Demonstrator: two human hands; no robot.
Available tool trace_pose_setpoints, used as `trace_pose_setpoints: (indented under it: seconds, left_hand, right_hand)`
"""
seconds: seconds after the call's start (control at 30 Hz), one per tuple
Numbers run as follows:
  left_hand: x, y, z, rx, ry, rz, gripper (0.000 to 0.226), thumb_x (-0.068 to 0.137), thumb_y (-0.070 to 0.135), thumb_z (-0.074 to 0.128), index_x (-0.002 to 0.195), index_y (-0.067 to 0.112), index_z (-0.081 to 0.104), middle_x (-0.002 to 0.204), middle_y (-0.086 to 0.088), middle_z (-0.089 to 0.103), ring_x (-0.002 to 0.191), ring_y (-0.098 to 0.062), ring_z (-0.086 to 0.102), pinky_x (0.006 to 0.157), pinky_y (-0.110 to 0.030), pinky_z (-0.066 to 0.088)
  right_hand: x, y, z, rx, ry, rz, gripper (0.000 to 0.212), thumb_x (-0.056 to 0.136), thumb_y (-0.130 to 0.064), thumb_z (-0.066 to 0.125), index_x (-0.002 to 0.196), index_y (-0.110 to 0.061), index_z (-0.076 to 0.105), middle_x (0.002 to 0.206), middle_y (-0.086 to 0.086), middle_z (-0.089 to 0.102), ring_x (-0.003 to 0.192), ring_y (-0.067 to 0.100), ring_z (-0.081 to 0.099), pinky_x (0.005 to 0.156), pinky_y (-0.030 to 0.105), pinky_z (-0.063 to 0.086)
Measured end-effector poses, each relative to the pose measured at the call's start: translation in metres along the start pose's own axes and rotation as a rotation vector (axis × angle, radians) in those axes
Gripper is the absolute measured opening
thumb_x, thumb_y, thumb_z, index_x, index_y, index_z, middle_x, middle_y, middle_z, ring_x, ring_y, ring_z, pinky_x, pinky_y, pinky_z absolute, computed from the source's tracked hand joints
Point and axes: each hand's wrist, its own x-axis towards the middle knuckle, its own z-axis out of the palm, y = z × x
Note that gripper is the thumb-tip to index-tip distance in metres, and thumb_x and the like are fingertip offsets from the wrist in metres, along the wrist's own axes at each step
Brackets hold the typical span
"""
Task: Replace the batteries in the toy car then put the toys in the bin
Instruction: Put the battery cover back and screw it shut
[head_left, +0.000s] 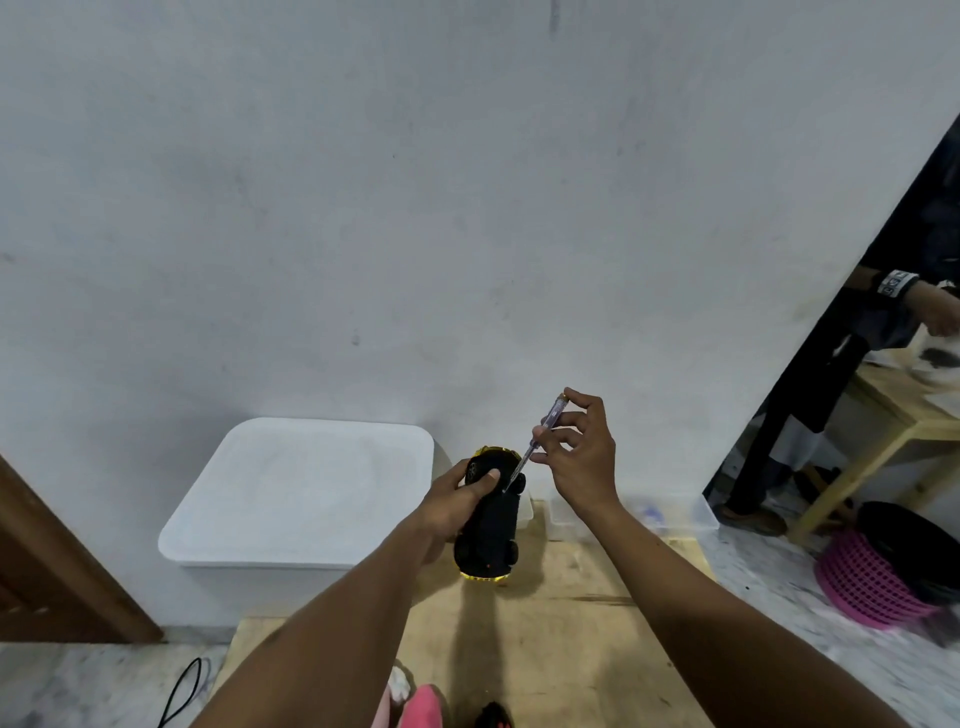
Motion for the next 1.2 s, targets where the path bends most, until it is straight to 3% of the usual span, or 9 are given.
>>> trace_pose_setpoints:
  seconds: [0.07,0.2,0.33,0.57,0.67,0.83,1.0,1.2]
  left_hand:
    - [-0.001,0.003,0.005,-0.022,-0.032,-0.008,0.028,0.093,0.04,0.066,0.12,0.036,0.064,0.112,0.001,0.073,0.097,-0.019,0.071,0.072,-0.03,0.056]
    - [0.001,-0.002,0.009,-0.034,-0.076,-0.041,0.033,0.09,0.03,0.071,0.12,0.038,0.061,0.115,-0.007,0.071,0.1,-0.026,0.068,0.079,-0.039,0.056]
    - [0.007,-0.008,0.006,-0.028,-0.128,-0.068,0.057,0.079,0.006,0.076,0.123,0.039,0.059,0.114,-0.013,0.072,0.106,-0.034,0.067,0.083,-0.046,0.056]
    - [0.006,-0.009,0.002,-0.066,-0.215,-0.075,0.067,0.079,-0.01,0.072,0.127,0.035,0.057,0.109,-0.01,0.075,0.097,-0.03,0.069,0.081,-0.045,0.055]
    - [0.005,-0.01,0.001,-0.049,-0.208,-0.076,0.066,0.078,-0.001,0.079,0.127,0.038,0.057,0.109,-0.007,0.076,0.097,-0.028,0.069,0.08,-0.044,0.054]
    - [0.006,-0.02,0.001,0.031,-0.155,-0.069,0.081,0.058,0.038,0.094,0.129,0.048,0.056,0.105,0.003,0.076,0.108,-0.025,0.067,0.083,-0.046,0.051]
    - [0.002,-0.028,0.014,-0.039,-0.132,-0.016,0.072,0.068,0.017,0.091,0.13,0.036,0.059,0.086,0.0,0.076,0.091,-0.027,0.073,0.083,-0.047,0.058]
    - [0.005,-0.038,0.022,-0.069,-0.217,-0.1,0.076,0.072,0.024,0.089,0.138,0.039,0.053,0.109,-0.007,0.076,0.108,-0.032,0.069,0.1,-0.054,0.05]
  right_hand:
    - [0.001,0.001,0.002,-0.007,0.012,0.011,0.049,0.086,0.002,0.069,0.124,-0.023,0.051,0.088,0.011,0.063,0.076,0.026,0.07,0.065,0.049,0.062]
    - [0.005,0.002,0.002,-0.015,0.023,0.03,0.05,0.085,0.003,0.068,0.124,-0.025,0.053,0.092,0.014,0.064,0.078,0.032,0.069,0.063,0.05,0.062]
    - [0.006,0.005,-0.002,-0.029,0.03,0.046,0.05,0.085,0.004,0.068,0.123,-0.025,0.052,0.093,0.014,0.064,0.077,0.032,0.07,0.063,0.051,0.062]
    - [0.007,0.011,-0.005,-0.019,0.057,0.084,0.05,0.086,0.004,0.067,0.124,-0.025,0.052,0.094,0.016,0.065,0.079,0.034,0.07,0.065,0.053,0.061]
    - [0.008,0.011,-0.005,-0.023,0.067,0.099,0.051,0.085,0.004,0.067,0.123,-0.027,0.052,0.095,0.016,0.065,0.079,0.034,0.07,0.066,0.053,0.061]
    - [0.006,0.013,-0.005,-0.043,0.044,0.115,0.051,0.085,0.004,0.066,0.122,-0.027,0.052,0.093,0.013,0.066,0.079,0.032,0.07,0.065,0.052,0.062]
    - [0.001,0.022,-0.009,-0.064,0.037,0.143,0.051,0.085,0.004,0.067,0.122,-0.027,0.051,0.093,0.013,0.066,0.079,0.033,0.071,0.064,0.049,0.062]
    - [0.002,0.037,-0.02,-0.056,0.053,0.215,0.053,0.083,0.008,0.065,0.12,-0.029,0.053,0.092,0.012,0.067,0.079,0.029,0.072,0.064,0.049,0.062]
